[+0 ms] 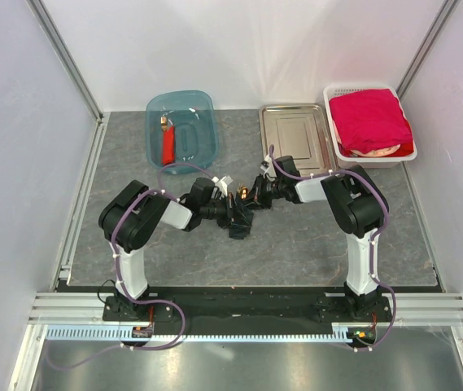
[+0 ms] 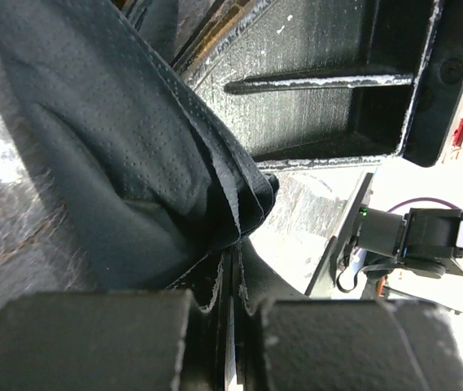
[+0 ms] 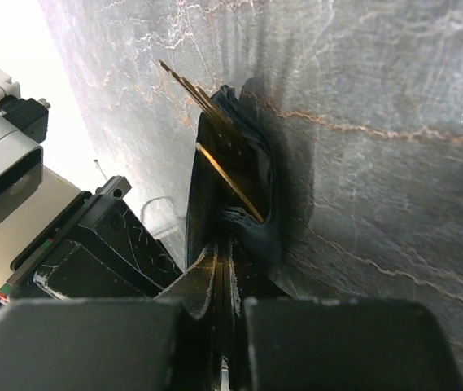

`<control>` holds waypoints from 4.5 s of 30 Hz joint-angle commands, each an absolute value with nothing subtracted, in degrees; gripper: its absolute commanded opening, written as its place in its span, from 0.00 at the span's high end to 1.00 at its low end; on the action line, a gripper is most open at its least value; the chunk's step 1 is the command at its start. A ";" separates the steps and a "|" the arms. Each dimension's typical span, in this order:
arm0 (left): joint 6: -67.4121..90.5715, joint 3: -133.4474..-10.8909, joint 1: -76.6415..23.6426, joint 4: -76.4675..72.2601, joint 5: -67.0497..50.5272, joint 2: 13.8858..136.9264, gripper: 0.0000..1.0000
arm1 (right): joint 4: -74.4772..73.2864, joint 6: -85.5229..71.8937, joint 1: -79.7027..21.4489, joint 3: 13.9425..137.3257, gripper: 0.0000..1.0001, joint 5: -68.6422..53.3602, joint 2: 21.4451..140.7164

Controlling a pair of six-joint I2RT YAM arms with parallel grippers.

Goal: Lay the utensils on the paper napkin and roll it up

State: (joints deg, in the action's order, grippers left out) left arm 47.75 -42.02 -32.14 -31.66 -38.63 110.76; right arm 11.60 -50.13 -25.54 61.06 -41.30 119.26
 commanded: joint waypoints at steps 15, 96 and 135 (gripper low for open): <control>46.93 -39.73 -32.61 -29.18 -35.95 115.22 0.98 | -24.60 -27.52 -25.40 77.87 0.85 -27.33 116.72; 43.59 -38.76 -30.06 -21.45 -40.17 109.60 0.88 | -21.44 -27.25 -23.30 74.00 0.79 -26.36 117.16; 44.99 -36.30 -29.36 -33.38 -50.61 99.84 0.80 | -3.95 -26.91 -25.40 58.27 0.76 -38.68 118.30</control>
State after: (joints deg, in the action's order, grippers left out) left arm 46.87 -37.10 -29.43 -29.93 -46.83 103.28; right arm -1.93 -33.85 -25.26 58.78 -47.57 114.93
